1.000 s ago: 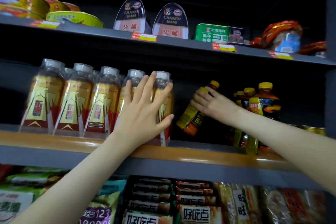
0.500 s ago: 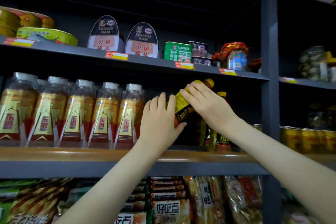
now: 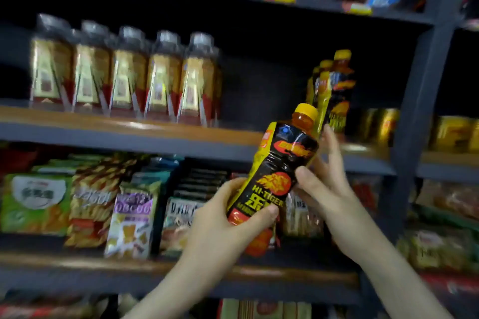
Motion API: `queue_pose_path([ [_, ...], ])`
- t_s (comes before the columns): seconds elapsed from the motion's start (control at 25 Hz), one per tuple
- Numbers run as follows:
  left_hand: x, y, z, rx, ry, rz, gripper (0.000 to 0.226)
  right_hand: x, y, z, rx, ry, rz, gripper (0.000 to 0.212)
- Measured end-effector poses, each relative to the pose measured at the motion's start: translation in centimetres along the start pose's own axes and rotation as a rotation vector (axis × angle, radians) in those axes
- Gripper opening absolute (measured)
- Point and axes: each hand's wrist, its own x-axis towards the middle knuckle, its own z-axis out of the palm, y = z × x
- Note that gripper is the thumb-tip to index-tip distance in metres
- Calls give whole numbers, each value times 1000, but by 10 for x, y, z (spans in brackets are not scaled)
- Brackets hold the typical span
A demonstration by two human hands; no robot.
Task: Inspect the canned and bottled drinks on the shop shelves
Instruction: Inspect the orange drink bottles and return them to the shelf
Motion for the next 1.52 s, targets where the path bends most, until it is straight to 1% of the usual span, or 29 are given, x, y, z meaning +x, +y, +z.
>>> queue_pose_path([
  [0.04, -20, -16, 7, -57, -57, -76, 52, -17, 19, 8, 107, -14, 67, 85],
  [0.12, -56, -45, 16, -112, -156, -239, 55, -47, 51, 25, 184, 3, 175, 75],
  [0.16, -70, -57, 16, -81, -186, -298, 56, -61, 63, 31, 199, 11, 224, 72],
  [0.24, -91, -73, 11, 30, -231, -351, 52, -84, 81, 39, 195, 6, 282, 69],
  [0.36, -113, -84, 4, 198, -198, -480, 41, -110, 102, 58, 117, -91, 353, 61],
  [0.44, -122, -89, 2, 274, -151, -575, 36, -120, 113, 67, 126, -158, 405, 63],
  [0.52, -132, -95, 0, 182, -136, -632, 38, -126, 123, 68, 133, -247, 438, 74],
  [0.6, -140, -100, -6, -115, -73, -758, 42, -132, 132, 62, 120, -369, 459, 82],
  [0.64, -141, -108, -7, -262, -31, -847, 42, -137, 136, 58, 83, -441, 424, 79],
  [0.68, -138, -115, -6, -378, 22, -940, 40, -142, 141, 54, 13, -520, 340, 73],
  [0.72, -136, -126, -7, -419, 70, -1002, 36, -146, 145, 51, -104, -592, 231, 70],
  [0.8, -147, -147, -15, -520, 79, -924, 31, -155, 156, 52, -317, -754, 4, 80],
  [0.84, -152, -154, -15, -517, 68, -896, 31, -158, 159, 55, -355, -822, -37, 84],
  [0.88, -153, -152, -14, -462, 57, -936, 33, -161, 161, 60, -364, -850, -53, 79],
  [0.92, -150, -146, -14, -494, 94, -1048, 35, -163, 164, 65, -368, -842, -90, 70],
  [0.96, -147, -144, -14, -569, 132, -1172, 38, -167, 166, 70, -381, -798, -122, 67],
  [1.0, -149, -143, -13, -601, 90, -1217, 39, -172, 169, 74, -381, -743, -145, 69],
  [1.04, -159, -142, -16, -568, 33, -1227, 39, -176, 172, 76, -363, -686, -134, 71],
  [1.08, -165, -135, -21, -432, -64, -1203, 43, -178, 174, 78, -336, -614, -89, 73],
  [1.12, -171, -133, -27, -217, -159, -1145, 51, -177, 174, 79, -299, -532, -2, 71],
  [1.16, -175, -136, -31, 9, -217, -1051, 60, -175, 172, 79, -258, -447, 122, 66],
  [1.2, -182, -139, -37, 227, -222, -906, 64, -173, 170, 78, -215, -379, 255, 57],
  [1.24, -184, -145, -41, 395, -209, -745, 61, -171, 169, 78, -170, -339, 366, 49],
  [1.28, -187, -147, -44, 457, -239, -636, 58, -170, 168, 77, -127, -313, 447, 42],
  [1.32, -188, -151, -44, 426, -318, -602, 65, -168, 168, 78, -79, -292, 503, 37],
  [1.36, -188, -154, -39, 333, -395, -607, 74, -166, 168, 79, -18, -270, 547, 34],
  [1.4, -187, -157, -32, 242, -426, -615, 79, -163, 166, 80, 53, -254, 573, 32],
  [1.44, -184, -158, -24, 166, -403, -628, 79, -160, 165, 81, 116, -248, 587, 33],
  [1.52, -178, -159, -12, 64, -268, -657, 72, -155, 164, 78, 183, -281, 580, 41],
])
